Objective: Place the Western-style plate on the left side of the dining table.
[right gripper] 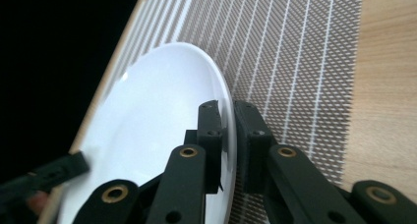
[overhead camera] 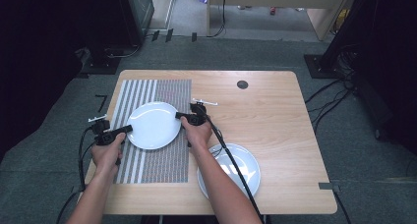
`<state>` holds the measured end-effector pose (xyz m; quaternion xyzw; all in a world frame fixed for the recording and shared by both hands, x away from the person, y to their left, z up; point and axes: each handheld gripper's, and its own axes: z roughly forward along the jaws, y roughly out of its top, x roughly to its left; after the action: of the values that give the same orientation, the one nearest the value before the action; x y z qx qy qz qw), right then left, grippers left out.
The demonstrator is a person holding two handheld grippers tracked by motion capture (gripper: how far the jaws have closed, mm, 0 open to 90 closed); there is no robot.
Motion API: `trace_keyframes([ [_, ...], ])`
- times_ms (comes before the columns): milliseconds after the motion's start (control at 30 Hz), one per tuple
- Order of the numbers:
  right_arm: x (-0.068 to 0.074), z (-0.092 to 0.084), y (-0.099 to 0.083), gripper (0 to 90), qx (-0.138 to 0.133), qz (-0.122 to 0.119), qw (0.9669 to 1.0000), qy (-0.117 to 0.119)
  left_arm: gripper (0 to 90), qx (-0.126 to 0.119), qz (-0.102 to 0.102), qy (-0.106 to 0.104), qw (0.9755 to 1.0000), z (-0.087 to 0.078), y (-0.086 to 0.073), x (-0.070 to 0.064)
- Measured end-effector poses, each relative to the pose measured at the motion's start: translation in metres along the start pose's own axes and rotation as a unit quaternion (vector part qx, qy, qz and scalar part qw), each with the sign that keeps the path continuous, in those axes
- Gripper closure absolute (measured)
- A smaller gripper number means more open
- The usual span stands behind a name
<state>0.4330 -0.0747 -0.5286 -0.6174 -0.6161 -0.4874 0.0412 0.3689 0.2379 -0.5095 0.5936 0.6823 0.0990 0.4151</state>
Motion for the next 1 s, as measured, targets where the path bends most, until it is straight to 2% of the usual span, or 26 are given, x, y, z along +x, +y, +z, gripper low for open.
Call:
trace_keyframes([
  [100,0.001,-0.002,0.0,69.1,-0.011,-0.008,0.9999,0.003,53.8,-0.003,0.018,0.014,0.9997,-0.002,0.0,-0.003],
  [167,0.003,-0.006,0.002,61.6,-0.02,-0.013,0.9997,0.002,44.7,0.004,0.026,0.028,0.9993,-0.004,0.002,-0.004],
  [200,0.005,-0.008,0.004,58.5,-0.026,-0.017,0.9995,-0.001,38.5,0.009,0.029,0.038,0.9988,-0.005,0.003,-0.005],
  [233,0.007,-0.014,0.007,54.6,-0.032,-0.023,0.9992,0.0,28.1,0.015,0.037,0.05,0.998,-0.007,0.004,-0.007],
  [267,0.007,-0.014,0.007,54.6,-0.032,-0.023,0.9992,0.0,25.3,0.015,0.037,0.05,0.998,-0.007,0.004,-0.007],
  [300,0.009,-0.016,0.008,51.1,-0.032,-0.022,0.9993,0.001,25.3,0.014,0.039,0.051,0.9978,-0.008,0.004,-0.008],
  [367,0.012,-0.026,0.013,42.5,-0.02,-0.031,0.9993,-0.007,18.6,0.013,0.044,0.048,0.9978,-0.012,0.005,-0.011],
  [433,0.012,-0.028,0.014,42.1,-0.018,-0.038,0.9991,-0.011,17.4,0.011,0.047,0.048,0.9977,-0.014,0.004,-0.012],
  [467,0.013,-0.031,0.015,40.7,-0.014,-0.053,0.9982,-0.023,16.7,0.009,0.055,0.047,0.9974,-0.016,0.004,-0.013],
  [500,0.015,-0.038,0.017,39.2,-0.005,-0.075,0.9962,-0.043,14.9,0.006,0.063,0.036,0.9974,-0.02,0.003,-0.015],
  [567,0.016,-0.041,0.018,38.6,-0.003,-0.077,0.996,-0.045,14.6,0.002,0.067,0.032,0.9972,-0.022,0.002,-0.017],
  [633,0.018,-0.049,0.018,34.5,-0.002,-0.088,0.995,-0.046,12.6,-0.003,0.084,0.03,0.996,-0.026,0.0,-0.022],
  [733,0.021,-0.064,0.02,29.8,-0.005,-0.101,0.9942,-0.034,12.1,-0.007,0.094,0.027,0.9952,-0.032,-0.001,-0.029],
  [767,0.023,-0.073,0.02,29.0,-0.002,-0.118,0.9925,-0.033,12.0,-0.01,0.096,0.024,0.995,-0.034,-0.002,-0.032],
  [800,0.023,-0.073,0.02,29.0,-0.002,-0.118,0.9925,-0.033,12.0,-0.011,0.096,0.021,0.9951,-0.036,-0.002,-0.033],
  [833,0.024,-0.081,0.019,29.1,-0.005,-0.13,0.9906,-0.042,11.5,-0.013,0.098,0.013,0.995,-0.038,-0.003,-0.035],
  [1000,0.02,-0.097,0.018,28.9,-0.008,-0.132,0.9903,-0.043,11.2,-0.013,0.115,0.009,0.9932,-0.044,-0.009,-0.043],
])
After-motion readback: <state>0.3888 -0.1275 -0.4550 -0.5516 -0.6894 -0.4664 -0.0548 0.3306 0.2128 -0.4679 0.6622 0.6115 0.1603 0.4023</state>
